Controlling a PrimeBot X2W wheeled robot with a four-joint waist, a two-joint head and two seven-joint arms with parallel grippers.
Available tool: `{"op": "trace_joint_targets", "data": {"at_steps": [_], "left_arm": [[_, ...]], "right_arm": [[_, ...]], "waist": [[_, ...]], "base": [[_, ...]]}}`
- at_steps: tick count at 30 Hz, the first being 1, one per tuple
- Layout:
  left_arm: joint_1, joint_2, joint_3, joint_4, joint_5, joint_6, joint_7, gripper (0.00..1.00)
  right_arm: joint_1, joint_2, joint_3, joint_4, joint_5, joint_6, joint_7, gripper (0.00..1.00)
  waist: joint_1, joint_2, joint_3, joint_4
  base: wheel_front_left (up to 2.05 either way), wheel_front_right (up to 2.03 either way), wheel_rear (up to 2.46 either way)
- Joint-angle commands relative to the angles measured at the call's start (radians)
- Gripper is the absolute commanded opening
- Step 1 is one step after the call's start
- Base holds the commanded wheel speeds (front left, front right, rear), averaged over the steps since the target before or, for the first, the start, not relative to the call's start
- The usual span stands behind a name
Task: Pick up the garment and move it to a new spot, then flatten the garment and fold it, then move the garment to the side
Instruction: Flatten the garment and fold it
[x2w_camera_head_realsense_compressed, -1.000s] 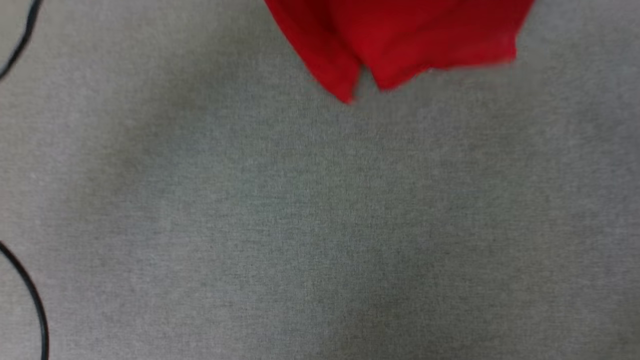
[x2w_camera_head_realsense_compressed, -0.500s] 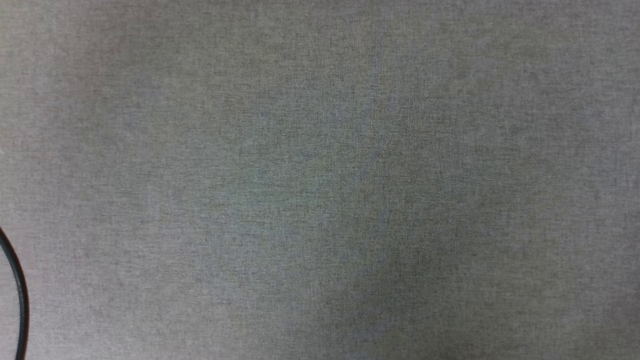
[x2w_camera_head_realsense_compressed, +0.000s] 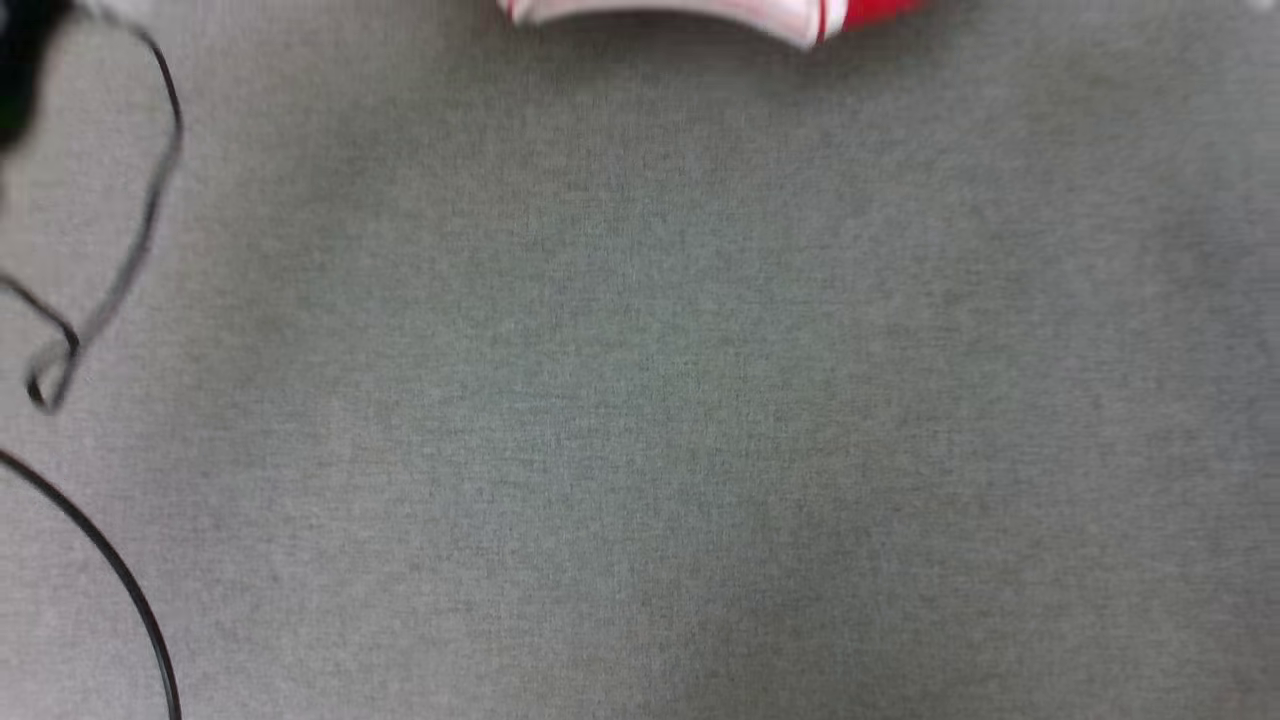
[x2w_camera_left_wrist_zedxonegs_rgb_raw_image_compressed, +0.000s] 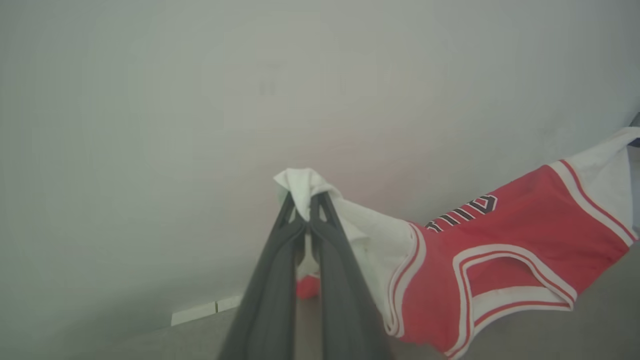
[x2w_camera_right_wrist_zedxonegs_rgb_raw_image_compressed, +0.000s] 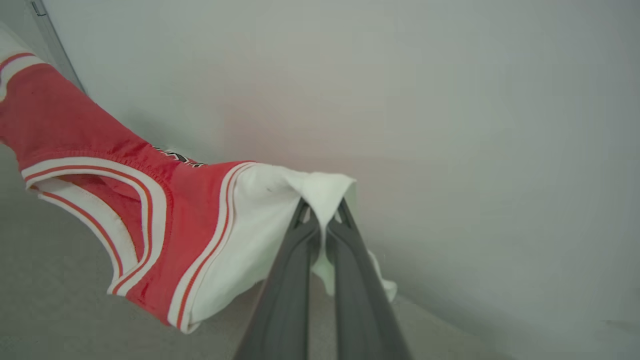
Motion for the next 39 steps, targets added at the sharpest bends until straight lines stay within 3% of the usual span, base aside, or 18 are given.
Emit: {"op": "trace_joint_targets", "data": {"at_steps": [1,4,13,19,28,36,37,38,39], "left_arm": [[0.061,0.015,-0.002,-0.018,-0.009,0.012,-0.020,0.00],[0.210,0.035,-0.009,-0.074,-0.037,0.047,-0.071,0.00],[0.714,0.171,-0.014,-0.302,-0.143,0.192,-0.161,0.00],[1.009,0.211,0.025,-0.421,-0.208,0.274,-0.179,0.00],[1.343,0.188,0.117,-0.480,-0.209,0.321,-0.181,0.00],[1.437,0.151,0.150,-0.495,-0.167,0.324,-0.181,0.00],[1.432,0.147,0.150,-0.498,-0.160,0.322,-0.181,0.00],[1.418,0.142,0.159,-0.502,-0.146,0.323,-0.181,0.00],[1.409,0.136,0.164,-0.505,-0.137,0.325,-0.181,0.00]], "right_arm": [[0.054,-0.009,0.014,-0.004,0.015,0.000,-0.017,0.00],[0.170,-0.036,0.034,-0.024,0.056,0.000,-0.066,0.00],[0.529,-0.166,0.109,-0.138,0.141,0.000,-0.105,0.00],[0.761,-0.229,0.117,-0.178,0.199,0.000,-0.109,0.00],[1.108,-0.285,0.078,-0.229,0.260,-0.001,-0.068,0.00],[1.238,-0.275,0.005,-0.265,0.248,-0.001,0.002,0.02],[1.234,-0.267,-0.013,-0.270,0.242,-0.001,0.008,0.42],[1.229,-0.260,-0.028,-0.280,0.246,0.000,0.022,0.65],[1.217,-0.257,-0.047,-0.297,0.244,0.000,0.028,1.00]], "waist": [[-0.0001,0.0000,-0.051,-0.011],[-0.0001,0.0000,-0.106,-0.007],[-0.0001,0.0000,-0.251,-0.030],[-0.0001,0.0000,-0.310,-0.033],[-0.0001,0.0000,-0.361,-0.014],[-0.0001,0.0000,-0.355,-0.006],[-0.0001,0.0000,-0.350,-0.006],[-0.0001,0.0000,-0.345,-0.005],[-0.0001,0.0000,-0.339,-0.005]], "base": [[0.00,0.00,0.00],[0.00,0.00,0.00],[0.00,0.00,0.00],[0.00,0.00,0.00],[0.00,0.00,0.00],[0.00,0.00,0.00],[0.00,0.00,0.00],[0.00,0.00,0.00],[0.00,0.00,0.00]]}}
